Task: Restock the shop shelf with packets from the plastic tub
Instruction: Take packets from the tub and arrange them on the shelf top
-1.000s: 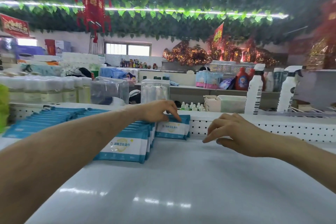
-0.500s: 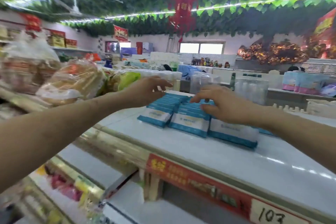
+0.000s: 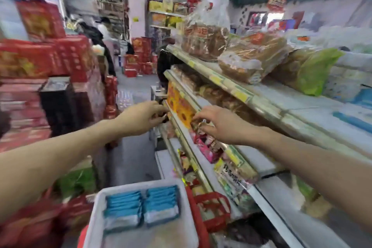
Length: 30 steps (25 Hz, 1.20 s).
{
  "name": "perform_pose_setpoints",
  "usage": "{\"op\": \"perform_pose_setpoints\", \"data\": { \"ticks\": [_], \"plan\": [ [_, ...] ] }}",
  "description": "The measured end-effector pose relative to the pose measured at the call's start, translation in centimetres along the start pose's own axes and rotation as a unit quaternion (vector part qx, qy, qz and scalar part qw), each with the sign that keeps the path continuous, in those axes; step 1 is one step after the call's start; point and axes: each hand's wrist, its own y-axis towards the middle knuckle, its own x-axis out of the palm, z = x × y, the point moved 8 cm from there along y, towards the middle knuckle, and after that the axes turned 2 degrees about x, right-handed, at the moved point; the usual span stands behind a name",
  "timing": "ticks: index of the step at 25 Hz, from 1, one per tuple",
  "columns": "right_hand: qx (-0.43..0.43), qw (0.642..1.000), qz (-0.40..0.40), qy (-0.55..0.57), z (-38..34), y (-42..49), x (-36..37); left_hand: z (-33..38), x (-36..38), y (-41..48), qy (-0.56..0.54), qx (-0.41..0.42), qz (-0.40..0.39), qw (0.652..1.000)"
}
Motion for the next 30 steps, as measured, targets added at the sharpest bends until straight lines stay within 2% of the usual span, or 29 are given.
{"op": "perform_pose_setpoints", "data": {
  "ticks": [3,6,8,10,12,16,20,24,28,30],
  "plan": [
    [0.005,0.995,-0.043,0.088,-3.4,2.4,11.1,-6.1,6.2,-7.9,-0.025,-0.09,-0.042,0.995],
    [0.014,0.98,-0.154,0.126,-6.8,0.7,23.7,-9.8,15.5,-15.7,-0.054,-0.161,-0.114,0.979],
    [0.009,0.972,-0.203,0.115,-8.5,-1.2,30.4,-10.4,22.1,-20.2,-0.041,-0.156,-0.175,0.971],
    [-0.001,0.973,-0.217,0.075,-9.4,-3.0,34.3,-9.9,26.6,-23.1,-0.007,-0.116,-0.2,0.973],
    [-0.009,0.978,-0.205,0.034,-9.8,-4.0,35.9,-9.6,28.9,-24.5,0.047,-0.092,-0.219,0.97],
    [0.011,0.98,-0.195,0.032,-10.3,-5.2,37.2,-9.0,29.9,-24.3,0.103,-0.061,-0.214,0.97],
    [0.04,0.968,-0.239,0.071,-10.1,-6.3,38.7,-8.4,30.2,-23.5,0.129,-0.036,-0.243,0.961],
    [0.069,0.95,-0.28,0.124,-9.7,-6.6,39.0,-7.9,30.6,-22.7,0.081,-0.019,-0.278,0.957],
    [0.073,0.948,-0.278,0.133,-9.4,-6.4,37.1,-8.1,30.6,-22.6,-0.02,-0.033,-0.3,0.953],
    [0.067,0.952,-0.268,0.13,-8.6,-5.6,34.4,-8.4,29.2,-21.5,-0.046,-0.03,-0.283,0.957]
  ]
}}
